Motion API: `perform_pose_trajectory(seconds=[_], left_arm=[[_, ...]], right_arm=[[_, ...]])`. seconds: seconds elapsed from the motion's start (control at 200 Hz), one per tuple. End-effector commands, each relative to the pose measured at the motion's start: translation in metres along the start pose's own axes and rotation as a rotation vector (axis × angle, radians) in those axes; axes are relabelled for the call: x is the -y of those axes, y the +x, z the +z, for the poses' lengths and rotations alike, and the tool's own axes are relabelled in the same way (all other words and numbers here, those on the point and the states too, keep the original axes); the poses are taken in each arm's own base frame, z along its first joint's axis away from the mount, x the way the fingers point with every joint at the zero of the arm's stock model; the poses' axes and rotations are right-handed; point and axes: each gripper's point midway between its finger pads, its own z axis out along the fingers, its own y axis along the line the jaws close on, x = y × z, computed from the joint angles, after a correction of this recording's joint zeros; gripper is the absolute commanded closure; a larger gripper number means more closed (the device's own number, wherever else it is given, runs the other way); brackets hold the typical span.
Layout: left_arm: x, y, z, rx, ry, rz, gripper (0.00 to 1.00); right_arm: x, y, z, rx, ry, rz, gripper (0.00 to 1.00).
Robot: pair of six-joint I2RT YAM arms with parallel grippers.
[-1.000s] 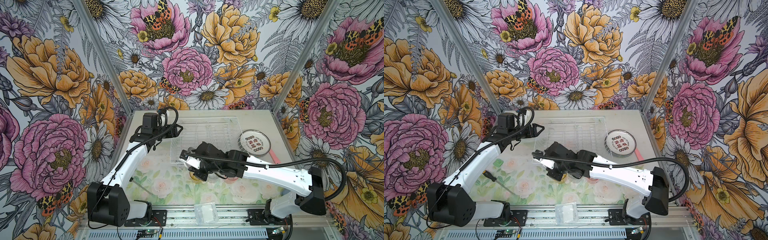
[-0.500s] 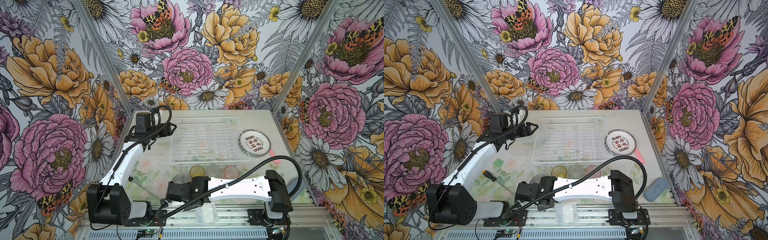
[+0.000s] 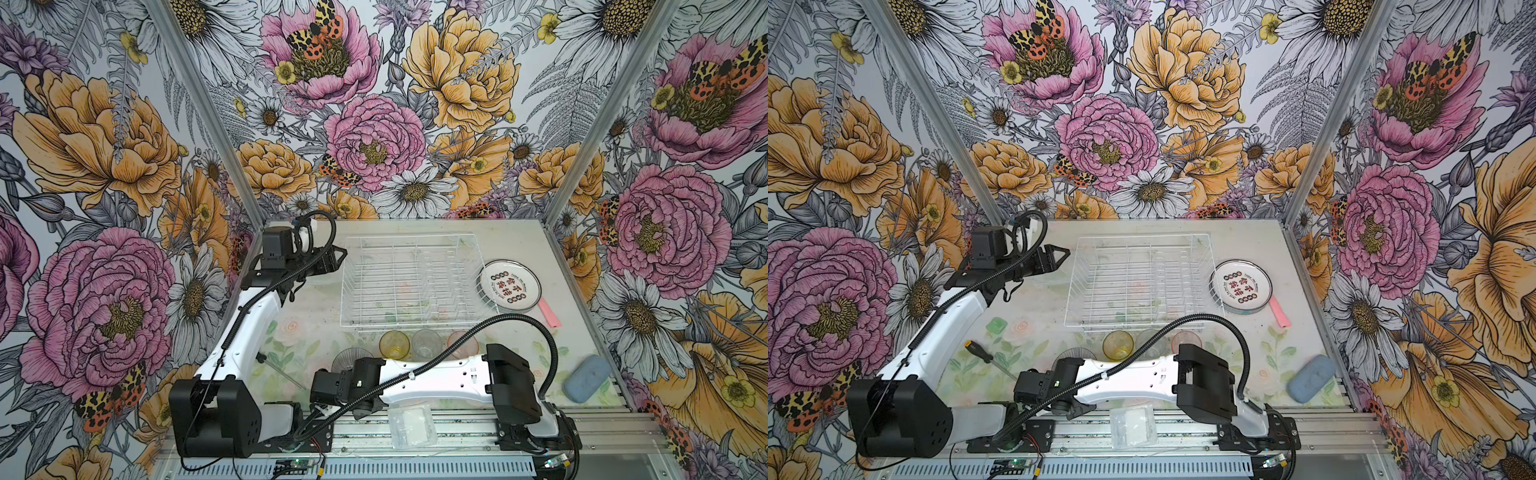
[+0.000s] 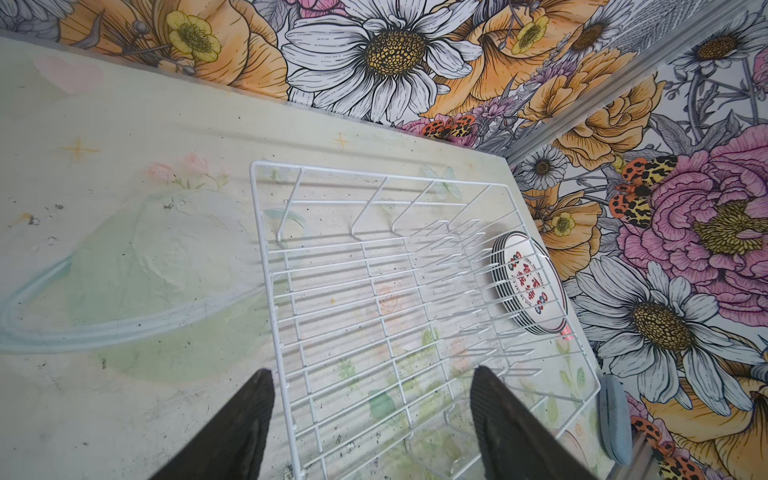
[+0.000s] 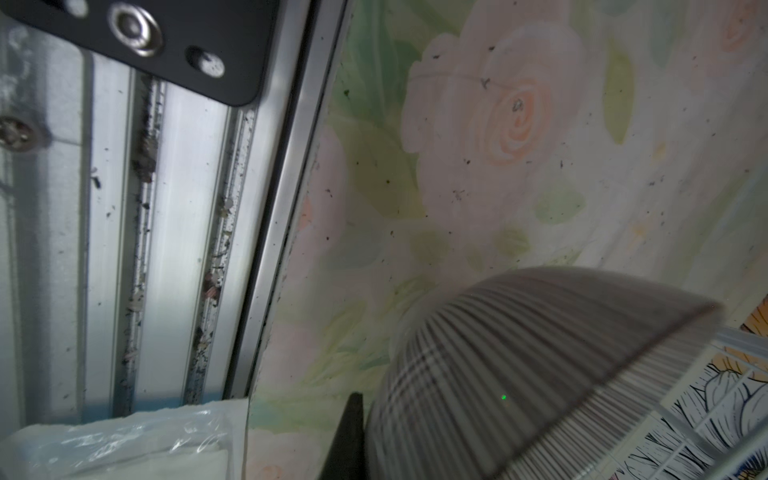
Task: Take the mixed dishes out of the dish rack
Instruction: 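Lower the striped bowl onto the table beside the glasses with the right gripper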
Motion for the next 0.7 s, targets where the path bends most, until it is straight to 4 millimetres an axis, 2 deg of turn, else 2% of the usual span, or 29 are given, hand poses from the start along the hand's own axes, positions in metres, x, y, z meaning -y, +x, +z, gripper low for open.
perform_pose_trajectory(seconds=[0.0, 0.17, 0.696], left_arm=[[0.004, -0.002, -0.007, 0.018, 0.028, 0.018, 0.23], [0.003, 0.000, -0.004, 0.015, 0.035, 0.010, 0.24], [-0.003, 0.004, 0.005, -0.003, 0.035, 0.001, 0.23]], right_arm=[[0.028, 0.002, 0.008, -0.040, 0.093, 0.013, 1.00], [0.039, 0.006, 0.025, -0.067, 0.109, 0.026, 1.00], [0.042, 0.015, 0.054, -0.117, 0.103, 0.024, 0.99]])
